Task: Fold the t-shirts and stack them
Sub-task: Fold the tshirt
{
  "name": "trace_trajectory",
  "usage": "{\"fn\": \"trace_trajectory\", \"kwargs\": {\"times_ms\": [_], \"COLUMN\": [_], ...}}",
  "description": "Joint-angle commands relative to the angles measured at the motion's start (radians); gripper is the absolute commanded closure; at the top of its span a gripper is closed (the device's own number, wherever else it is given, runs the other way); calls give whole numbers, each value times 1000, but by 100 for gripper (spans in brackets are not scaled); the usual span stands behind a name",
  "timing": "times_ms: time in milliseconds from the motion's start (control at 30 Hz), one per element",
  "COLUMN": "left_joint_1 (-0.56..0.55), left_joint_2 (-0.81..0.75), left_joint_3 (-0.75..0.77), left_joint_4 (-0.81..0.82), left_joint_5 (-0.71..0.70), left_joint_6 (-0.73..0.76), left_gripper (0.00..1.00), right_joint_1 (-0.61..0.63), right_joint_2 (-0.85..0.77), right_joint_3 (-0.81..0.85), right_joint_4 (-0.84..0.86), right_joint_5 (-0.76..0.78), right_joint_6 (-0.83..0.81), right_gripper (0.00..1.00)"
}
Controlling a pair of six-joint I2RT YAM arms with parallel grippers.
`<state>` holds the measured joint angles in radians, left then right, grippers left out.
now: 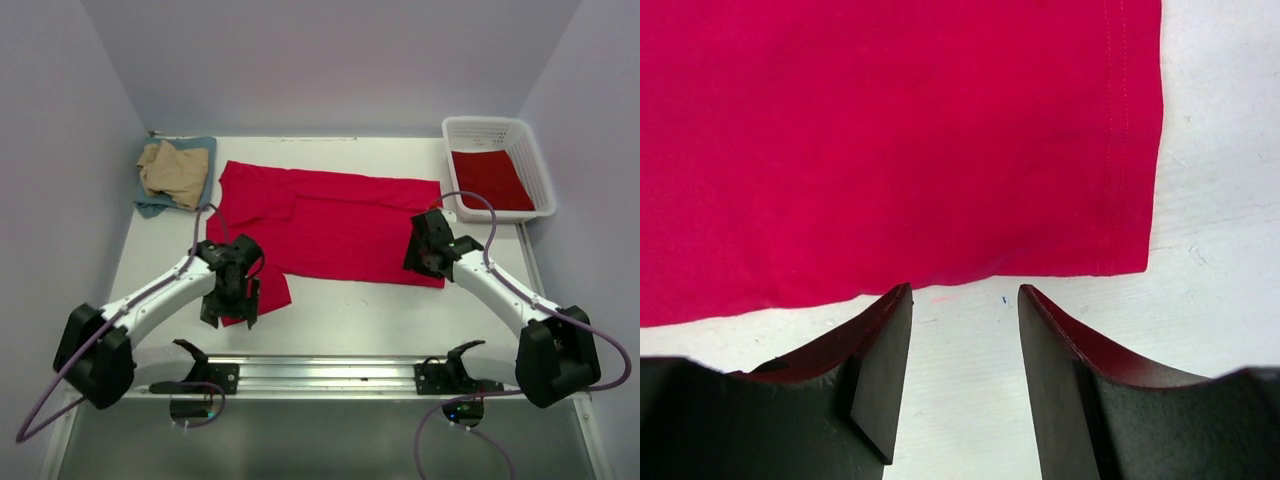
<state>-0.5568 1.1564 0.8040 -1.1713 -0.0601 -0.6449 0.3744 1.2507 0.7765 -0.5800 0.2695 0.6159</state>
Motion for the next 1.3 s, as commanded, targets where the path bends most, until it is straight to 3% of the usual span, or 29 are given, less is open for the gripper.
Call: {"fn": "trace_trajectory", "kwargs": {"times_ms": [0,233,400,567,767,867,967,1000,1100,1267], "left_joint_1": [-41,-26,23,153,184,184,184,184,184,181], "left_joint_2": [135,311,318,331,399,422,433,430,413,361], "left_joint_3": [-48,-45,-26,-49,-48,-54,-57,-58,-60,-62], "left_joint_4": [71,171,209,304,346,363,366,367,368,354], "left_joint_5": [23,-27,-55,-32,-14,12,35,45,55,55], "left_joint_6": [-1,34,60,122,159,175,185,188,192,194], "left_gripper": [21,17,18,20,22,32,48,62,82,85], "right_joint_1": [-3,-9,-9,-8,-8,-8,-8,-8,-11,-17], "right_joint_2": [-45,-73,-77,-94,-105,-119,-117,-114,-111,-103], "right_joint_3": [15,-17,-34,-43,-46,-48,-46,-45,-48,-78], "right_joint_4": [34,48,55,68,62,58,37,28,-1,-24], "right_joint_5": [4,-9,-24,-16,-9,13,63,79,158,224], "right_joint_6": [5,-28,-33,-36,-42,-39,-22,-16,16,79], "right_gripper": [49,47,47,49,53,59,69,76,83,79]}}
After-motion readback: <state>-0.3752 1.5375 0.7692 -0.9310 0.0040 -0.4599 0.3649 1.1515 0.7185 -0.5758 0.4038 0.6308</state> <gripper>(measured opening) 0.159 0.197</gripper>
